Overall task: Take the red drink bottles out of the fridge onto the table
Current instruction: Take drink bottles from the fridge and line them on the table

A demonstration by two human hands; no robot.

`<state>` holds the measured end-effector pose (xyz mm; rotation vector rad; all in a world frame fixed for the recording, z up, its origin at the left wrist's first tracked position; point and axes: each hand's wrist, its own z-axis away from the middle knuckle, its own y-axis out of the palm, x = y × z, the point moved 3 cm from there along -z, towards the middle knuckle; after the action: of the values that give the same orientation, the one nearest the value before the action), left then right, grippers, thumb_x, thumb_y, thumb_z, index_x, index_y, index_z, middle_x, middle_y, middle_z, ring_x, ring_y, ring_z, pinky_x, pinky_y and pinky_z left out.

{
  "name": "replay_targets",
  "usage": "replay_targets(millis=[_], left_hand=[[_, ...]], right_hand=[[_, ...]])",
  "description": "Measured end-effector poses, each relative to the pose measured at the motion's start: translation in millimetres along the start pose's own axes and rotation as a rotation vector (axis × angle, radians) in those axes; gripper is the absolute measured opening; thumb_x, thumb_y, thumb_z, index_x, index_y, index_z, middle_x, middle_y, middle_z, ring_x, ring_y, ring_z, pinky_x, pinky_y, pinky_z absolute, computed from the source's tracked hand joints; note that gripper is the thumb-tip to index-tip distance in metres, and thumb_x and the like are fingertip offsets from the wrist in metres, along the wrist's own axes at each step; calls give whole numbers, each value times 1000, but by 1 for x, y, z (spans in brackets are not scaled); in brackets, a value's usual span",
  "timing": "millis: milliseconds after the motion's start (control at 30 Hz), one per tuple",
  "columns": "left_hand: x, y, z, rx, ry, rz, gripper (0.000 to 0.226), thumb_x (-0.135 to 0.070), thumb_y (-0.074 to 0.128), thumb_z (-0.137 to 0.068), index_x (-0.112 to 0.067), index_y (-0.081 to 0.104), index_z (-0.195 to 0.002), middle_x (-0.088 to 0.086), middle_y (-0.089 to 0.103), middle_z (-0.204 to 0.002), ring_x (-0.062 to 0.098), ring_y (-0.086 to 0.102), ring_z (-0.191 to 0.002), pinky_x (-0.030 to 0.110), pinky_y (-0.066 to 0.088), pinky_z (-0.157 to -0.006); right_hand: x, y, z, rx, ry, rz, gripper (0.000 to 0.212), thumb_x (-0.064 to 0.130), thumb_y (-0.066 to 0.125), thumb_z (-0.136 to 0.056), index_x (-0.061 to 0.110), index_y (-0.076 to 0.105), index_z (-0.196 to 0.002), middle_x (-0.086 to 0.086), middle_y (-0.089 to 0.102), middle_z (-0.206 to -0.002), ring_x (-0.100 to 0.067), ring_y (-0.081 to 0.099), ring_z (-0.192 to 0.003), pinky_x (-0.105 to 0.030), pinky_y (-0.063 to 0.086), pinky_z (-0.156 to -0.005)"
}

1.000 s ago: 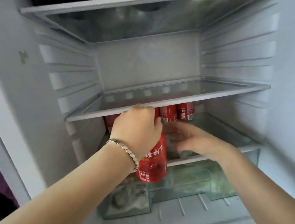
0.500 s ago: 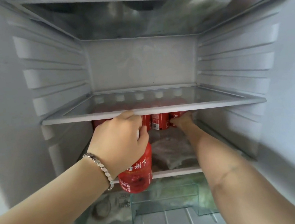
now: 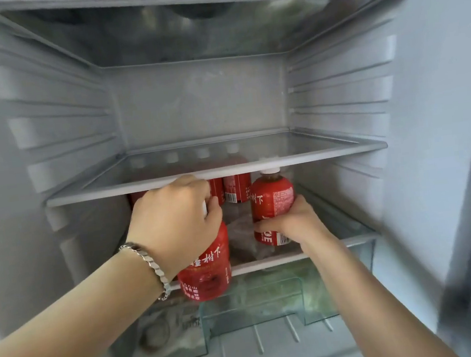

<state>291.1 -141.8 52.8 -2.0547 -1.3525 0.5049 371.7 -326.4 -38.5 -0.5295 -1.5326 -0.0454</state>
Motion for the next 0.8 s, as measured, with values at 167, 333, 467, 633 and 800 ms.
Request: replay_targets(millis=[167, 333, 467, 633, 800], left_hand=[[-6, -5, 0, 40, -11, -23, 52, -59, 26, -84, -17, 50, -66, -6, 54, -69, 19, 54, -63, 26, 37, -53], [-9, -5, 2, 30, -19, -59, 87, -90, 5, -58, -16, 50, -61, -5, 53, -63, 16, 53, -58, 22, 26, -46], [-1, -6, 8, -30, 111, 38, 81, -99, 3, -43, -24, 32, -52, -12, 39, -50, 2, 33, -43, 16, 20, -43], [-3, -15, 23, 26, 340, 136, 84, -93, 21, -54, -21, 54, -80, -14, 55, -53, 10, 45, -33, 8, 21, -39], [0, -22, 27, 6, 477, 97, 69, -84, 24, -69, -29, 48, -104, -10, 68, -66, 14, 57, -38, 18, 34, -35]], right_hand=[[17, -16, 56, -41, -270, -123, 82, 20, 89, -53, 23, 44, -120, 9, 60, -101, -11, 63, -92, -27, 50, -82], [9, -14, 87, -107, -368, -170, 72, 17, 84, -52, 40, 41, -104, 5, 60, -107, -11, 62, -92, -31, 53, -81], [0, -12, 106, -267, -608, -36, 79, 23, 79, -42, 35, 45, -113, 11, 51, -110, -15, 54, -101, -40, 51, -85], [10, -8, 112, -414, -873, 273, 94, 31, 92, -42, 26, 40, -120, 1, 53, -117, -12, 42, -108, -42, 47, -91], [26, 2, 129, -340, -991, 286, 77, 43, 69, -52, 23, 40, -120, -3, 55, -118, -14, 41, -109, -42, 47, -90]])
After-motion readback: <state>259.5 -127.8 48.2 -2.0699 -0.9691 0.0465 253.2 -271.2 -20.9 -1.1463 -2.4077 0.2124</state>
